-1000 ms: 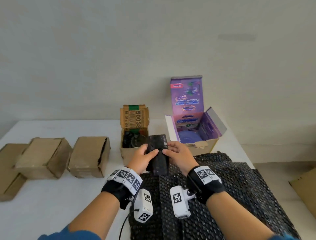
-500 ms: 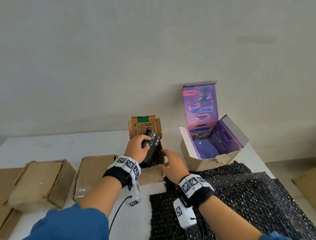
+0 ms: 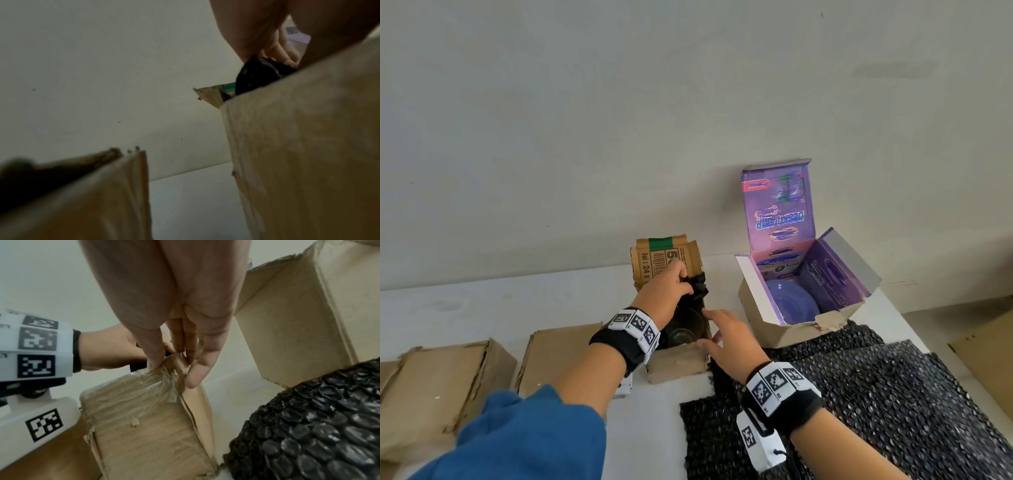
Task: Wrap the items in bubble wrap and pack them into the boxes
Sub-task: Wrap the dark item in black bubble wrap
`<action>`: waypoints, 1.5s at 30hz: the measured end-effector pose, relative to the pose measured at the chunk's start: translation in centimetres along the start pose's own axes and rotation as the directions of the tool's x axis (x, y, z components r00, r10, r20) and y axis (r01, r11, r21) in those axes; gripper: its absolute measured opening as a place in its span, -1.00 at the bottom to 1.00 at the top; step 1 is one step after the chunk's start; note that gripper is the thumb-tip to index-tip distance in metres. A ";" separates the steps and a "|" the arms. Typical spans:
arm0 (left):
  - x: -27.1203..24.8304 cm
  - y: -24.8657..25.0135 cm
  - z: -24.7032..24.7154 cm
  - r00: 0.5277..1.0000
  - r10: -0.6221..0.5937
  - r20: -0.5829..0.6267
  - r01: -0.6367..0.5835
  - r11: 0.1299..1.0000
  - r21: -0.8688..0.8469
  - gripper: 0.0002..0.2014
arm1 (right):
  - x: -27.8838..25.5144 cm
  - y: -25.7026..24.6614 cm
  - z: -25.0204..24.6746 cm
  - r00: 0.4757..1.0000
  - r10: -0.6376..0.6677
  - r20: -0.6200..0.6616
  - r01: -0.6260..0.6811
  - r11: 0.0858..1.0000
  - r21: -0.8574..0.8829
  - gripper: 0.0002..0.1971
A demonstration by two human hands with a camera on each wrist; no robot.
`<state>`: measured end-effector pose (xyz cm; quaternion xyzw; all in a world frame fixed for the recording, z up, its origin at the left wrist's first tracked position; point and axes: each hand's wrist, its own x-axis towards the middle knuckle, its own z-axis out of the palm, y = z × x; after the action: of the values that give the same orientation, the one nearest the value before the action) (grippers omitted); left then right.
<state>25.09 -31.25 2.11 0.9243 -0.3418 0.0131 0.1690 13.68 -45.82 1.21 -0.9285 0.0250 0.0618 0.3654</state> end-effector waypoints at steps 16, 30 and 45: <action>-1.6 -0.9 0.5 0.972 0.164 0.168 -0.187 0.973 0.135 -0.58 | 1.0 0.0 0.2 0.996 0.073 0.053 -0.080 0.986 0.145 -0.30; -1.0 -0.3 -1.0 0.998 0.000 0.062 -0.005 0.997 0.074 -0.68 | 2.3 0.7 1.6 0.975 0.142 0.172 -0.165 0.978 0.126 -0.38; -0.3 1.1 -0.1 0.974 -0.141 0.175 0.195 0.918 -0.344 -0.74 | 2.3 0.7 1.3 0.985 0.093 0.145 -0.113 0.984 0.137 -0.46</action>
<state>24.16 -31.83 2.46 0.9023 -0.2690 -0.1323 0.3099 15.74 -45.45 -0.48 -0.8904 0.0519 0.1428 0.4291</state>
